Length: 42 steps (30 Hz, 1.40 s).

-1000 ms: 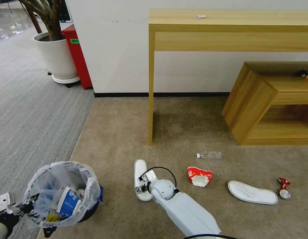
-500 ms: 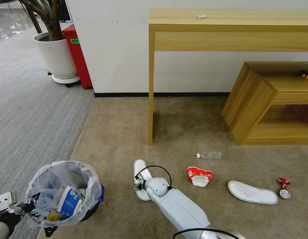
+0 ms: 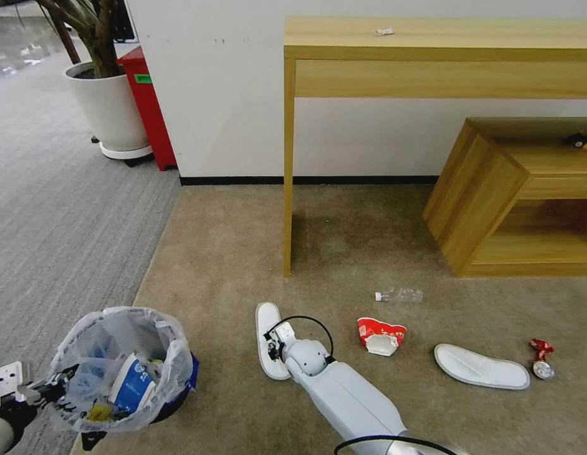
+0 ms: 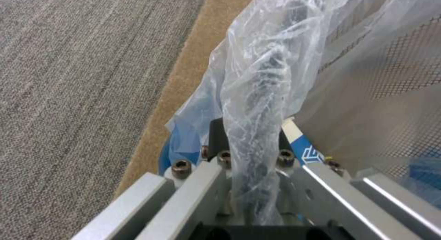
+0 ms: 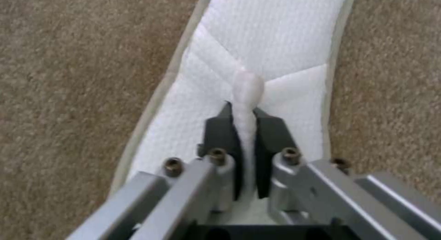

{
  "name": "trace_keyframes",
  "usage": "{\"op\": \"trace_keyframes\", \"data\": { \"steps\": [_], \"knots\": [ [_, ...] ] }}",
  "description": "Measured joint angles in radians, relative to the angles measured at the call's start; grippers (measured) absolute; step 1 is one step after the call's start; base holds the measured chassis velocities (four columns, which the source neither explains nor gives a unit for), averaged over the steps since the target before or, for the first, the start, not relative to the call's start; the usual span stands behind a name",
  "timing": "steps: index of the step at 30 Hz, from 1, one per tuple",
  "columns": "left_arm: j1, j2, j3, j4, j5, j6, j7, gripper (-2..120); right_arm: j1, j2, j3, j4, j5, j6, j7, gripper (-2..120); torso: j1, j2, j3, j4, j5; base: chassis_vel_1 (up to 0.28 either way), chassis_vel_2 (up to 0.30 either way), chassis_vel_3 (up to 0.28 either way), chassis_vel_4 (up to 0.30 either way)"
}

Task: Pick up the trash bin and place the garbage on the floor into it.

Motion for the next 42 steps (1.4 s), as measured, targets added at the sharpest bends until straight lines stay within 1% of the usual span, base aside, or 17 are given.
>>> {"op": "trace_keyframes", "data": {
  "steps": [1, 4, 5, 6, 9, 14, 17, 18, 21, 22, 26, 27, 31, 34, 35, 38, 42],
  "knots": [
    [-0.002, 0.003, 0.0, 0.003, 0.0, 0.0, 0.0, 0, 0.0, -0.002, 0.003, 0.0, -0.007, 0.012, -0.008, 0, 0.0, 0.0, 0.0, -0.0001, 0.0, 0.0, 0.0, 0.0, 0.0],
    [-0.006, 0.009, 0.001, 0.007, -0.002, 0.0, 0.001, 0, -0.001, -0.009, 0.008, 0.002, -0.032, 0.033, -0.034, 0, 0.0, 0.0, 0.0, -0.0002, 0.0, 0.0, 0.0, 0.0, 0.0],
    [-0.009, 0.014, 0.002, 0.009, -0.002, 0.0, 0.001, 0, -0.002, -0.019, 0.014, 0.01, -0.067, 0.042, -0.078, 0, 0.0, 0.0, 0.0, -0.0001, -0.0001, 0.0, 0.0, 0.0, 0.0],
    [-0.009, 0.014, 0.002, 0.009, -0.002, 0.0, 0.001, 0, -0.002, -0.019, 0.014, 0.01, -0.067, 0.042, -0.078, 0, 0.0, 0.0, 0.0, -0.0001, -0.0001, 0.0, 0.0, 0.0, 0.0],
    [-0.015, 0.02, 0.006, 0.014, -0.003, 0.0, 0.001, 0, -0.003, -0.041, 0.021, 0.032, -0.11, 0.076, -0.147, 0, 0.0, 0.0, 0.0, -0.0003, -0.0001, 0.0, 0.0, 0.0, 0.0],
    [-0.018, 0.027, 0.01, 0.018, -0.004, 0.0, 0.001, 0, -0.003, -0.049, 0.031, 0.068, -0.115, 0.099, -0.158, 0, 0.0, 0.0, 0.0, -0.0001, -0.0001, 0.0, 0.0, 0.0, 0.0],
    [-0.027, 0.042, 0.016, 0.029, -0.006, 0.0, 0.0, 0, 0.018, -0.076, 0.043, 0.187, -0.106, 0.114, -0.184, 0, 0.0, 0.0, 0.0, -0.0001, -0.0001, 0.0, 0.0, 0.0, 0.0],
    [-0.027, 0.042, 0.016, 0.029, -0.006, 0.0, 0.0, 0, 0.018, -0.076, 0.043, 0.187, -0.106, 0.114, -0.184, 0, 0.0, 0.0, 0.0, -0.0001, -0.0001, 0.0, 0.0, 0.0, 0.0],
    [-0.055, 0.069, 0.04, 0.047, -0.006, 0.0, -0.011, 0, 0.074, -0.107, 0.052, 0.337, -0.062, 0.125, -0.242, 0, 0.0, 0.0, 0.0, -0.0001, -0.0001, 0.0, 0.0, 0.0, 0.0],
    [-0.055, 0.069, 0.04, 0.047, -0.006, 0.0, -0.011, 0, 0.074, -0.107, 0.052, 0.337, -0.062, 0.125, -0.242, 0, 0.0, 0.0, 0.0, -0.0001, -0.0001, 0.0, 0.0, 0.0, 0.0],
    [-0.109, 0.104, 0.1, 0.07, -0.007, 0.0, -0.035, 0, 0.164, -0.13, 0.043, 0.485, 0.048, 0.141, -0.319, 0, 0.0, 0.0, 0.0, -0.0002, -0.0001, 0.0, 0.0, 0.0, 0.0],
    [-0.109, 0.104, 0.1, 0.07, -0.007, 0.0, -0.035, 0, 0.164, -0.13, 0.043, 0.485, 0.048, 0.141, -0.319, 0, 0.0, 0.0, 0.0, -0.0002, -0.0001, 0.0, 0.0, 0.0, 0.0],
    [-0.146, 0.126, 0.139, 0.087, -0.013, 0.0, -0.049, 0, 0.215, -0.131, -0.003, 0.555, 0.103, 0.182, -0.368, 0, 0.0, 0.0, 0.0, -0.0003, -0.0001, 0.0, 0.0, 0.0, 0.0],
    [-0.177, 0.161, 0.175, 0.115, -0.018, 0.0, -0.063, 0, 0.245, -0.107, -0.075, 0.605, 0.125, 0.212, -0.389, 0, 0.0, 0.0, 0.0, 0.0, -0.0003, 0.0, 0.0, 0.0, 0.0],
    [-0.177, 0.161, 0.175, 0.115, -0.018, 0.0, -0.063, 0, 0.245, -0.107, -0.075, 0.605, 0.125, 0.212, -0.389, 0, 0.0, 0.0, 0.0, 0.0, -0.0003, 0.0, 0.0, 0.0, 0.0],
    [-0.189, 0.201, 0.2, 0.132, -0.025, 0.0, -0.066, 0, 0.244, -0.085, -0.15, 0.612, 0.107, 0.236, -0.391, 0, 0.0, 0.0, 0.0, 0.0, -0.0003, 0.0, 0.0, 0.0, 0.0],
    [-0.2, 0.233, 0.22, 0.142, -0.03, 0.0, -0.068, 0, 0.233, -0.057, -0.214, 0.591, 0.065, 0.263, -0.39, 0, 0.0, 0.0, 0.0, -0.0001, -0.0003, 0.0, 0.0, 0.0, 0.0]
  ]
}}
